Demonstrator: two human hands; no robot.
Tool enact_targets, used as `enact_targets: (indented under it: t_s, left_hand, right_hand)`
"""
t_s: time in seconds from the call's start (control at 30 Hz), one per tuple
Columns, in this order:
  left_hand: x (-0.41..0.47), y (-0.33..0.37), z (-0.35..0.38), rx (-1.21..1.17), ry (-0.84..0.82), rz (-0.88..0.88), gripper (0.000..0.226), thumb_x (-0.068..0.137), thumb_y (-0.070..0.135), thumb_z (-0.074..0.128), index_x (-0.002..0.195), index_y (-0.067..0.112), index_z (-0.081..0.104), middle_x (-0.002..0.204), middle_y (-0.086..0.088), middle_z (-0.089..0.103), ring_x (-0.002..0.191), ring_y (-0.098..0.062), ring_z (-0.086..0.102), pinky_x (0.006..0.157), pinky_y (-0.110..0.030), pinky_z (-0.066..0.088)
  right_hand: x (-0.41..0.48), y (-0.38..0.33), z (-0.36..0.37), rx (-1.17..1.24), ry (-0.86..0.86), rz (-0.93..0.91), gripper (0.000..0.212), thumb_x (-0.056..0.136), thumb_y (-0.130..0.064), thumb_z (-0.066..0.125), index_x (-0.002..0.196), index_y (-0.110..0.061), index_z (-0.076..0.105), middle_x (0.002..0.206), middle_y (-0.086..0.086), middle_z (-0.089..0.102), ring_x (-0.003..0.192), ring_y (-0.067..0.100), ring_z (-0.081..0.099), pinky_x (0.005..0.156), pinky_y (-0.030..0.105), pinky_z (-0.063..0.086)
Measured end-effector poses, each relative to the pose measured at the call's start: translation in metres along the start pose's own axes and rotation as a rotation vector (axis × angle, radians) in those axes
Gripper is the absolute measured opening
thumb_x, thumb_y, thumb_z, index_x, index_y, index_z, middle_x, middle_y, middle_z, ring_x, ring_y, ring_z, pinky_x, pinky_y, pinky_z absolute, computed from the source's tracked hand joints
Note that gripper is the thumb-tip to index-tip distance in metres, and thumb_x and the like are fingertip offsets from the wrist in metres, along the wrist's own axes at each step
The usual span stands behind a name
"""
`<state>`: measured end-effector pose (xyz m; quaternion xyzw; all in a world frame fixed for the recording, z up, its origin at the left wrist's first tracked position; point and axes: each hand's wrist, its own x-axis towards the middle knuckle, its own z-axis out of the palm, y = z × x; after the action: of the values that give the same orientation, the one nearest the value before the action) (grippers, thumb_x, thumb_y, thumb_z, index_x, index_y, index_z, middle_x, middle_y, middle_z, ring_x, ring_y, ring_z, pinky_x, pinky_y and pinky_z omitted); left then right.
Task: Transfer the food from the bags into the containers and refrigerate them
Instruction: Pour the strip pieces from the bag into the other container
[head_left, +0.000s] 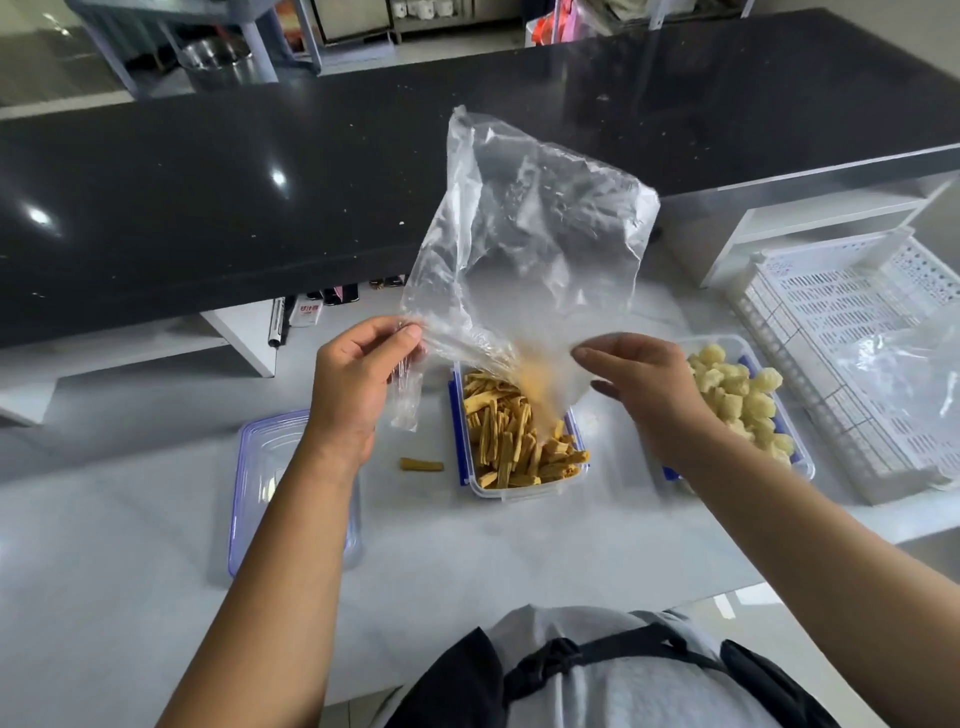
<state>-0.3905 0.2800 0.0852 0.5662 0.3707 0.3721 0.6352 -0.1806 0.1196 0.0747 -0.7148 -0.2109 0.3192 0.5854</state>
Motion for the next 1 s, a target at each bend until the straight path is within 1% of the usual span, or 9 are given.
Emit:
enact_targets:
  t_s: [0.1, 0.23, 0.3, 0.37, 0.47, 0.57, 0.67, 0.87, 1.0]
  left_hand:
    - [-0.006, -0.005, -0.003, -0.014, -0.046, -0.037, 0.014, 0.092, 0.008, 0.066, 0.091, 0.017, 0.077, 0.081, 0.001, 0.074, 0.079, -0.011, 0.068, 0.078, -0.028, 0.056]
    - [-0.013, -0.015, -0.011, -0.080, -0.100, -0.098, 0.020, 0.096, 0.010, 0.060, 0.091, 0.019, 0.078, 0.089, -0.004, 0.075, 0.089, -0.021, 0.069, 0.085, -0.036, 0.057]
    - [-0.015, -0.026, -0.018, -0.047, -0.106, -0.107, 0.022, 0.097, 0.007, 0.057, 0.099, 0.019, 0.076, 0.093, -0.006, 0.074, 0.093, -0.021, 0.068, 0.086, -0.032, 0.057]
    - [-0.015, -0.047, -0.026, 0.154, -0.089, -0.080, 0.026, 0.095, 0.003, 0.059, 0.103, 0.024, 0.072, 0.094, -0.005, 0.073, 0.090, -0.014, 0.068, 0.084, -0.026, 0.055]
    - [-0.010, -0.086, -0.038, 0.631, -0.125, -0.070, 0.030, 0.087, 0.007, 0.069, 0.098, 0.034, 0.070, 0.097, 0.002, 0.071, 0.092, -0.015, 0.067, 0.085, -0.029, 0.051]
    - [-0.010, -0.116, -0.039, 1.085, -0.304, -0.076, 0.038, 0.085, 0.016, 0.071, 0.121, 0.025, 0.067, 0.125, -0.002, 0.063, 0.113, -0.024, 0.061, 0.094, -0.035, 0.050]
    - [-0.012, -0.131, -0.036, 1.260, -0.356, -0.037, 0.040, 0.087, 0.019, 0.066, 0.127, 0.021, 0.065, 0.130, -0.005, 0.059, 0.117, -0.030, 0.056, 0.095, -0.039, 0.050]
    - [-0.012, -0.138, -0.033, 1.322, -0.291, 0.070, 0.019, 0.089, 0.022, 0.066, 0.106, 0.019, 0.075, 0.108, -0.006, 0.070, 0.099, -0.028, 0.062, 0.081, -0.036, 0.050]
    - [-0.009, -0.129, -0.032, 1.179, -0.211, 0.054, 0.016, 0.089, 0.025, 0.070, 0.102, 0.017, 0.074, 0.104, -0.005, 0.072, 0.093, -0.029, 0.067, 0.079, -0.035, 0.052]
  right_hand:
    - [-0.004, -0.005, -0.004, 0.064, 0.010, -0.041, 0.010, 0.084, -0.016, 0.076, 0.092, -0.010, 0.077, 0.096, 0.013, 0.075, 0.080, 0.013, 0.064, 0.079, 0.030, 0.054]
    - [-0.008, -0.008, -0.009, 0.205, -0.034, 0.029, 0.008, 0.087, -0.007, 0.070, 0.093, -0.002, 0.073, 0.094, 0.015, 0.071, 0.087, 0.020, 0.068, 0.086, 0.040, 0.056]
    - [-0.012, -0.008, -0.015, 0.221, -0.012, 0.035, 0.006, 0.087, -0.007, 0.069, 0.092, -0.003, 0.071, 0.091, 0.010, 0.071, 0.089, 0.020, 0.068, 0.085, 0.039, 0.057]
    - [-0.016, -0.004, -0.025, 0.274, 0.038, 0.033, 0.007, 0.086, -0.007, 0.071, 0.092, -0.004, 0.071, 0.086, 0.006, 0.070, 0.088, 0.022, 0.068, 0.083, 0.040, 0.056]
    - [-0.026, 0.005, -0.041, 0.280, 0.164, 0.037, 0.006, 0.085, -0.010, 0.073, 0.091, -0.010, 0.075, 0.082, 0.003, 0.071, 0.087, 0.024, 0.068, 0.075, 0.035, 0.055]
    - [-0.041, 0.017, -0.054, 0.289, 0.299, 0.070, 0.006, 0.087, -0.007, 0.069, 0.092, -0.007, 0.073, 0.082, 0.001, 0.070, 0.084, 0.022, 0.066, 0.074, 0.032, 0.057]
    - [-0.056, 0.031, -0.060, 0.283, 0.386, 0.140, 0.011, 0.088, -0.008, 0.070, 0.098, -0.005, 0.073, 0.086, 0.003, 0.068, 0.079, 0.021, 0.064, 0.066, 0.028, 0.053]
    - [-0.075, 0.050, -0.067, 0.184, 0.562, 0.171, 0.007, 0.083, -0.009, 0.075, 0.080, -0.015, 0.074, 0.078, -0.002, 0.065, 0.074, 0.016, 0.054, 0.076, 0.034, 0.047]
    - [-0.089, 0.050, -0.071, 0.041, 0.644, 0.088, 0.006, 0.084, -0.013, 0.076, 0.081, -0.017, 0.073, 0.083, 0.004, 0.065, 0.066, 0.012, 0.049, 0.054, 0.013, 0.039]
